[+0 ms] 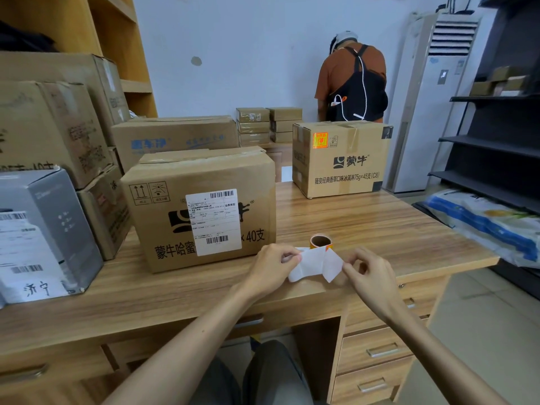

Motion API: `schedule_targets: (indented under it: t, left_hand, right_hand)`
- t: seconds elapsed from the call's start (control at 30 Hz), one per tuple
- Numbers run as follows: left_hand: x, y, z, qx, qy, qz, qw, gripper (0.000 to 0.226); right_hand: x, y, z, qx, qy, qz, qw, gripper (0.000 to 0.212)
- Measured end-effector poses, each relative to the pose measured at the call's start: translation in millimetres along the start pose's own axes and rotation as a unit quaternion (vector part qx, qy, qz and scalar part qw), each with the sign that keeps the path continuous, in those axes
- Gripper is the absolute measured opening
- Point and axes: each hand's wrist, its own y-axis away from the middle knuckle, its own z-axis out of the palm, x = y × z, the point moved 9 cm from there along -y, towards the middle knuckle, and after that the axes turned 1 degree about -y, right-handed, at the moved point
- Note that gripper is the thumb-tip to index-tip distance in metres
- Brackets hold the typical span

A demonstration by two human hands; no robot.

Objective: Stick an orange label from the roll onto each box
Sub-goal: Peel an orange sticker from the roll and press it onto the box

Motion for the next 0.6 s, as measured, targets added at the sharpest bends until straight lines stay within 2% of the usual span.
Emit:
schedule_targets:
  t: [0.13,0.3,0.4,0.5,0.6]
  left_hand:
    - [1.6,0.3,-3.7,0.008,-0.003,0.003,1.0,0.02]
    - [-0.4,-1.5,-16.1,0.012,-0.019,-0.003,1.0,0.02]
    - [0.2,-0.5,-28.3,0.023,-0.074,-0.004,0.997,0.027]
    - [6.4,3.1,-47.0,0.063,-0.132,0.009,0.989,0.035]
    - [13.6,9.4,-72.6,0.119,-0.11,0.017,0.987,0.029]
  right_hand:
    - [-9.1,-0.4,-17.0,0.042,-0.025,-0.018,0.999,0.023]
    - [-24.3,-3.0,-29.5,0.078,-0.013,-0.027,0.996,0.014]
    - [-35.6,-6.4,-29.5,0.099,0.016,-0.031,0.995,0.016]
    - [-51.1,-10.9,-16.5,0.093,0.065,-0.057,0.992,0.019]
    - [-76.2,-11.9,3.3,0.084,0.105,-0.119,0.984,0.019]
